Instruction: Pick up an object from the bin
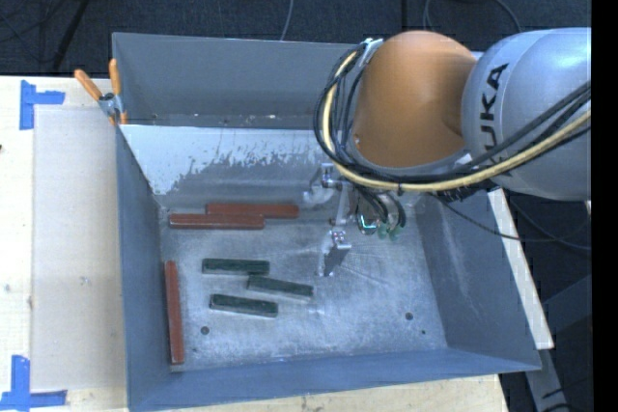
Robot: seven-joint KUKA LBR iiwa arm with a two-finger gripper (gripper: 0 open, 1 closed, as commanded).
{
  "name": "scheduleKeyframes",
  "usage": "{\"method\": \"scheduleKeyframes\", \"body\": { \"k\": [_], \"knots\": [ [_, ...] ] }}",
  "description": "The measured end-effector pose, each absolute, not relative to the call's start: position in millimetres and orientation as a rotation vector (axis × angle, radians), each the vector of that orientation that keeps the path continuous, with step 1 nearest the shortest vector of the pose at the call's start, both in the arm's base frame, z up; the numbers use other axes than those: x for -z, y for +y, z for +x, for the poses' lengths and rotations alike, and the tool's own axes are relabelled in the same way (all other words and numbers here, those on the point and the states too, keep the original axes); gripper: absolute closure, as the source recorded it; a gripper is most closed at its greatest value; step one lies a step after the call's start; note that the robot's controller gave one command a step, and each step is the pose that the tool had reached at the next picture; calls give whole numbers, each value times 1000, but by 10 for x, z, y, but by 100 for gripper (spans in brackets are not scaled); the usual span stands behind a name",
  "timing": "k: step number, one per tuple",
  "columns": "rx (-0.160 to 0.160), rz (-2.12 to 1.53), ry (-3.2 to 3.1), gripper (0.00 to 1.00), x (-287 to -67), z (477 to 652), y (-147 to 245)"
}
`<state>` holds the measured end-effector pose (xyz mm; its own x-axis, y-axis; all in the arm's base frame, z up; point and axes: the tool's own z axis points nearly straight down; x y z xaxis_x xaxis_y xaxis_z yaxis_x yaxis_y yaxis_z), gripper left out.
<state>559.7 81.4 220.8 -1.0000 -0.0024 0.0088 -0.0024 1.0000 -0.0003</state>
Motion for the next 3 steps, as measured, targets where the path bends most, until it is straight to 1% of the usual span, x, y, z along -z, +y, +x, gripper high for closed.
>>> {"method": "scheduleKeyframes", "body": {
  "k": [1, 2, 3],
  "knots": [
    [1, 1, -3140, 0, -2252, 5612, 811],
    [2, 33, -3148, 0, -1843, 5460, 703],
    [0, 112, -3137, 100, -991, 5319, 882]
  ]
}}
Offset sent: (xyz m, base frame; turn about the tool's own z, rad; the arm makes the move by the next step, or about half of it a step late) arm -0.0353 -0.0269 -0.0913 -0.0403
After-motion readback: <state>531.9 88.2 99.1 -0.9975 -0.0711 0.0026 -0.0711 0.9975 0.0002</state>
